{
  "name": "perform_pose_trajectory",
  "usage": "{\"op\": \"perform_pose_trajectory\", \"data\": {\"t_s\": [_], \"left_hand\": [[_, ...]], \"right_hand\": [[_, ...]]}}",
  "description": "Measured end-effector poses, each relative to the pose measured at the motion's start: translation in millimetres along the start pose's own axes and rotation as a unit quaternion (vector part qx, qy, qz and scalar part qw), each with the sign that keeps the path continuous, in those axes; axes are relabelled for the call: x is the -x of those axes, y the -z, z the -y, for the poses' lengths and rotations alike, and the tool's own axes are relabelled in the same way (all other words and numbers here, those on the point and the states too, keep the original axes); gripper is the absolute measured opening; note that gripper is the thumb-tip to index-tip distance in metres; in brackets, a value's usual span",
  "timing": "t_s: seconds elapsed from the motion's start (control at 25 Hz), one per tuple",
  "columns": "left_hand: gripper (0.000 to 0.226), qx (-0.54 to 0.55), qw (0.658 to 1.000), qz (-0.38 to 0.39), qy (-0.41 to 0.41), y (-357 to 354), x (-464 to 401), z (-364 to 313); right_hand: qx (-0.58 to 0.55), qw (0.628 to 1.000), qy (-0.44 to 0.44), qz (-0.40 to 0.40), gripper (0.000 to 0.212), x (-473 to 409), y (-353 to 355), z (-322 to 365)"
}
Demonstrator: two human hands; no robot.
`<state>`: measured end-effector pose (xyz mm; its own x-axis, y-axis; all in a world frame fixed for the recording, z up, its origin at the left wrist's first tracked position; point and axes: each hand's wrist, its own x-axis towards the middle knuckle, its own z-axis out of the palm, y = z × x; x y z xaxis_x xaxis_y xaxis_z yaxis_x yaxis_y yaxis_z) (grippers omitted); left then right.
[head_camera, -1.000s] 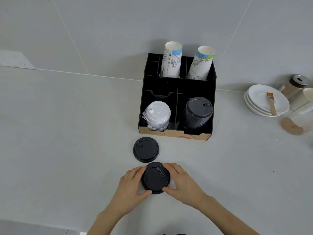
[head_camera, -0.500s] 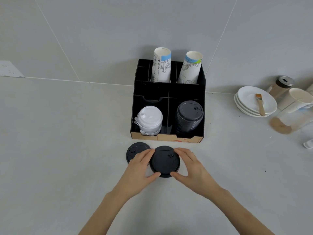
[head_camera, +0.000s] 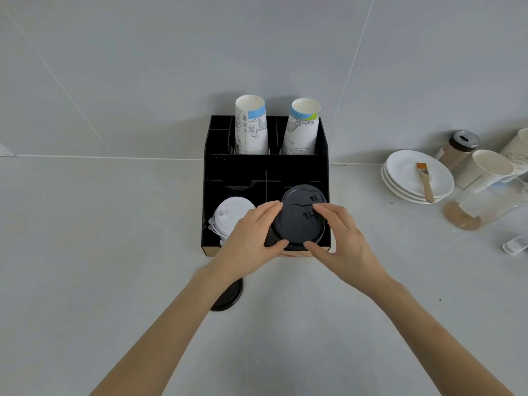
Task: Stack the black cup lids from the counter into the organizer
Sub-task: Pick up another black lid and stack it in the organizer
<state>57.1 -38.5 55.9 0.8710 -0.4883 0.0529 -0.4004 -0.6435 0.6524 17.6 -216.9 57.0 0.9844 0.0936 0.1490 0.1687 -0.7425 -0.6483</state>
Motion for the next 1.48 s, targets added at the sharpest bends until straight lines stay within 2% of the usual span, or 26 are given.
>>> {"op": "perform_pose_trajectory", "data": {"t_s": [0.24,0.76,1.2,1.48], "left_hand": [[0.064,-0.022,1.0,0.008,-0.015,-0.1,-40.8,3.3],[0.064,-0.045,0.995,0.088,0.009,-15.1,-74.6,19.2],[0.065,-0.056,0.993,0.107,0.011,-16.9,-71.5,19.4],[0.063,-0.075,0.994,0.081,0.002,-12.8,-67.1,18.2]], "right_hand": [[0.004,1.0,-0.025,-0.013,0.055,-30.1,8.1,-10.7],[0.005,0.995,-0.099,0.003,0.057,-48.2,-8.6,-34.0],[-0.007,0.995,-0.102,-0.023,0.055,-39.2,-17.2,-34.3],[0.006,0.995,-0.101,0.002,0.057,-39.1,-8.7,-29.0]]}}
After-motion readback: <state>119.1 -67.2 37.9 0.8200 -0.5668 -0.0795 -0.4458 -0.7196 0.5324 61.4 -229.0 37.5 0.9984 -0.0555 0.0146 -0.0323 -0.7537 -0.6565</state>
